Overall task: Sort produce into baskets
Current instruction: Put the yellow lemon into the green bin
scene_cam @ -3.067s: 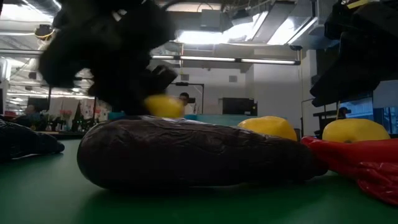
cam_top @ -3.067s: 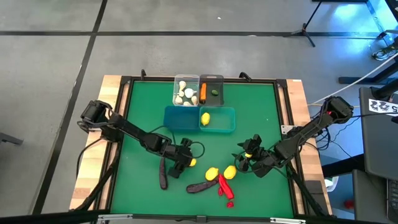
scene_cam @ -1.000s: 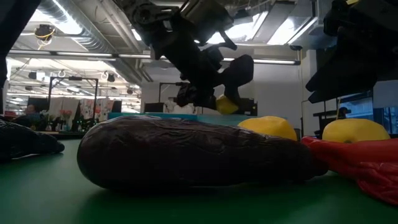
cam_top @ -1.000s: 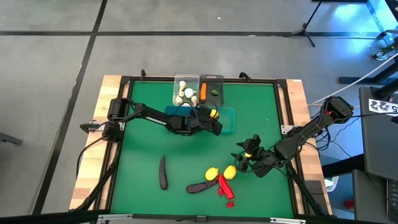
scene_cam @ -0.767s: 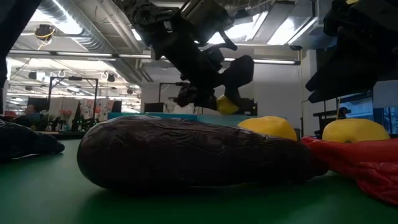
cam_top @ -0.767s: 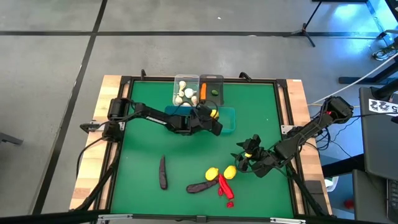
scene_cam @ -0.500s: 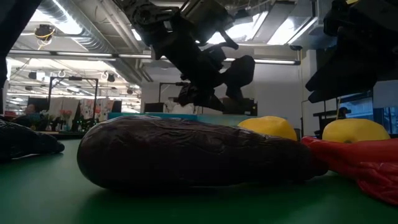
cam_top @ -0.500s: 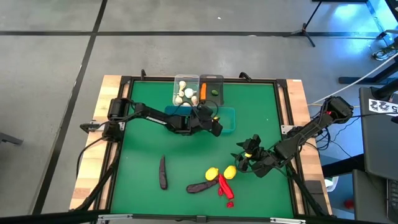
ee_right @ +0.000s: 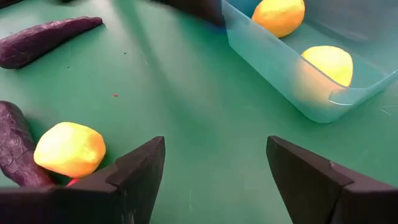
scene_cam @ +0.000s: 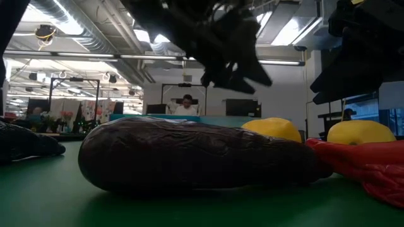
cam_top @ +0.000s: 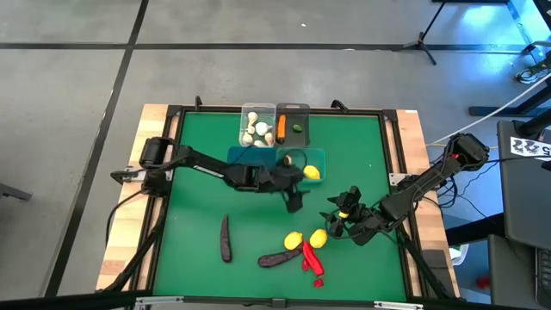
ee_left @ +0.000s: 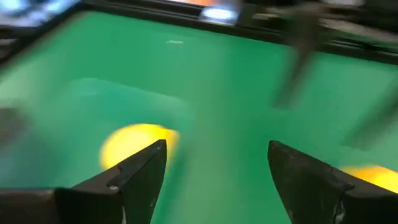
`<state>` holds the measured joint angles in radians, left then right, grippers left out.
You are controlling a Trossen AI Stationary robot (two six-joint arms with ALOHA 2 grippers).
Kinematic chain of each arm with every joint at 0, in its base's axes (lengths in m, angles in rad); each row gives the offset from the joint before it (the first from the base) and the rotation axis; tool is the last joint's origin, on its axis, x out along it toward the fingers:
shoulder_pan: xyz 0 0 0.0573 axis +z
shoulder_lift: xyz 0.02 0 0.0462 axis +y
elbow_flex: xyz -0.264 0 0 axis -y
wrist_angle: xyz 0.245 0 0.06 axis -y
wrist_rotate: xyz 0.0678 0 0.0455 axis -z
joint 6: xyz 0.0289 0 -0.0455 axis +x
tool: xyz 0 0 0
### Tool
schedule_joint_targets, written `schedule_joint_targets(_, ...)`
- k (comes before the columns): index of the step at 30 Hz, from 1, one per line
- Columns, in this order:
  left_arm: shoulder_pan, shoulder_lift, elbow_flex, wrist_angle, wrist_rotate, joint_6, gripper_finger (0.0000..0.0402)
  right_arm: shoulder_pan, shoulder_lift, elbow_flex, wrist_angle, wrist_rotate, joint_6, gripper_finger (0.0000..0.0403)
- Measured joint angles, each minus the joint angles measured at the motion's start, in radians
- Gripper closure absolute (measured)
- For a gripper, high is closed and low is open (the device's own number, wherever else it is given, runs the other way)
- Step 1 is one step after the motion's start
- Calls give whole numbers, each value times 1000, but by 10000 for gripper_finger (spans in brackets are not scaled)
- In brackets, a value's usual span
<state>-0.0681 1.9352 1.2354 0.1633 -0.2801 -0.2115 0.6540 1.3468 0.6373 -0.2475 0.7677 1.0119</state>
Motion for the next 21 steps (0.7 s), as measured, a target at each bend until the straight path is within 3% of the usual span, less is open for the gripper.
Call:
schedule_joint_targets(2, -37, -7, 0, -4, 46, -9, 125, 0, 0, 0, 0, 0, 0, 123)
schedule_joint_targets(6, -123, -6, 0, 0, 32, -103, 125, 0, 0, 0, -1, 0, 0, 123)
schedule_joint_targets(17, -334, 13, 1, -5, -341, -245, 125, 0, 0, 0, 16, 0, 0, 123)
schedule_joint_targets(21, -363, 50, 2, 11, -400, -334, 125, 0, 0, 0, 16, 0, 2, 123)
